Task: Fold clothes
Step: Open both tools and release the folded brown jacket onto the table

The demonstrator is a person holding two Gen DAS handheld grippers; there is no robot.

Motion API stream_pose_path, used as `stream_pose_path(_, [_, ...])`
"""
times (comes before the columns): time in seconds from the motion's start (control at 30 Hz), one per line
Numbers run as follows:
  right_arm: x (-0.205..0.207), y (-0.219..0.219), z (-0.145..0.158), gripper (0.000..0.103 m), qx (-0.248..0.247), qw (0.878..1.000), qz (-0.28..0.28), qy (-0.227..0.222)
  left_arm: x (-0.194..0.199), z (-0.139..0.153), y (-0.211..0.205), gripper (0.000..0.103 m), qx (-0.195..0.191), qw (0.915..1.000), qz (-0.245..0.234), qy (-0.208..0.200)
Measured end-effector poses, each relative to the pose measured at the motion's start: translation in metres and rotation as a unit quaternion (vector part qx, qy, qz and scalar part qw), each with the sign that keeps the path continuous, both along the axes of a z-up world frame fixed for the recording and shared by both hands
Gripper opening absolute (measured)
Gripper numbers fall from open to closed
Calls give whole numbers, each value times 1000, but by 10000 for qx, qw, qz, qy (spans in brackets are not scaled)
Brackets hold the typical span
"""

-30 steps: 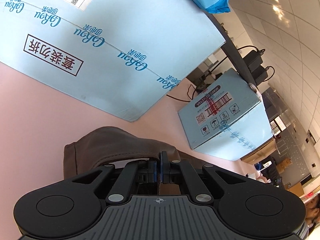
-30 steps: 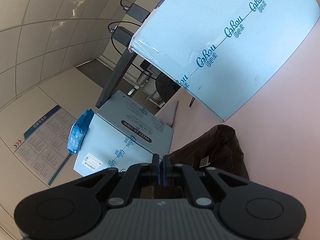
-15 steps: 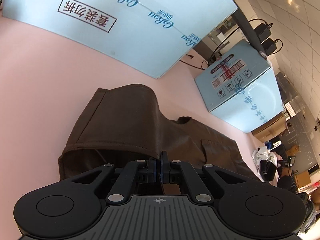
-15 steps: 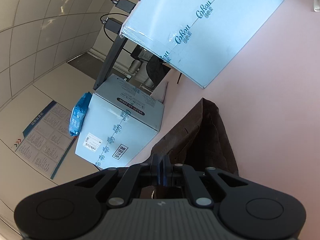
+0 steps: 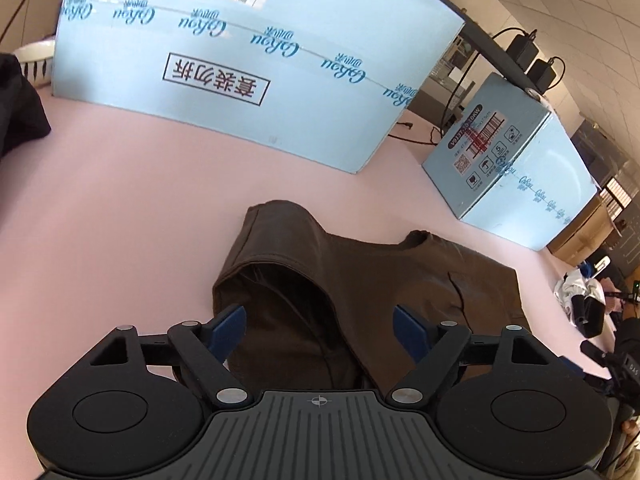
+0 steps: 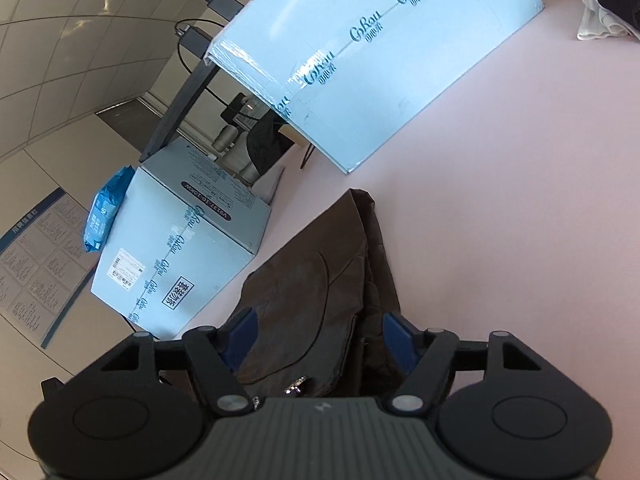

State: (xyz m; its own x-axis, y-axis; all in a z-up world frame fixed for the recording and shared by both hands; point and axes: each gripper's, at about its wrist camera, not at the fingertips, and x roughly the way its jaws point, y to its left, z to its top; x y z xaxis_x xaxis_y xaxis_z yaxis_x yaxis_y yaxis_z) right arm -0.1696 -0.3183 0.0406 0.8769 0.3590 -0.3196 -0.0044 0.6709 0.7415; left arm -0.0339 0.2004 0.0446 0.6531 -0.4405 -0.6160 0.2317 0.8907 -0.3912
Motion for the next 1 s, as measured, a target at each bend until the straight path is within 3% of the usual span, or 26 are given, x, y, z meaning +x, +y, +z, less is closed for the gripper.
stream_pose_path(0.1, [-23,6,22,92,-445,9965,246,-658,-41,16,-1,90,700,9959,30,-578])
stream_pose_path(0.17, [-46,14,35,97,-910,9884,487,-1114,-73,21,-4,92,1411,9831,-27,-1164])
stream_pose_path(0.23, [-69,21,42,101,-1341,9768,798,-1466,-104,17,-4,103,1973,9667,-341,-1592])
stream_pose_path(0.33, [-95,33,40,102,-1657,9635,1333,-1626,-133,6,-4,103,2292,9552,-751,-1717])
stream_pose_path(0.47, [-121,55,28,103,-2121,9497,1683,-1572,-150,-19,-9,103,2567,9514,-764,-1517])
stream_pose_path(0.53, [-132,70,23,103,-2528,9410,1614,-1570,-150,-28,-7,103,2478,9549,-596,-1522])
stream_pose_path(0.67, [-149,88,7,103,-3049,9299,1415,-1492,-135,-41,5,103,1832,9738,-288,-1320])
stream_pose_path(0.77, [-156,90,-9,103,-2954,9355,1401,-1341,-126,-45,6,103,1484,9795,-199,-1350])
stream_pose_path(0.87, [-157,90,-24,102,-2687,9488,1336,-987,-118,-47,6,103,1295,9825,-53,-1339])
stream_pose_path(0.93, [-157,89,-34,95,-2589,9550,1169,-852,-110,-48,9,103,1139,9868,4,-1154])
stream_pose_path(1.0, [-161,92,-37,86,-2749,9512,1012,-969,-105,-48,13,103,1024,9896,136,-997])
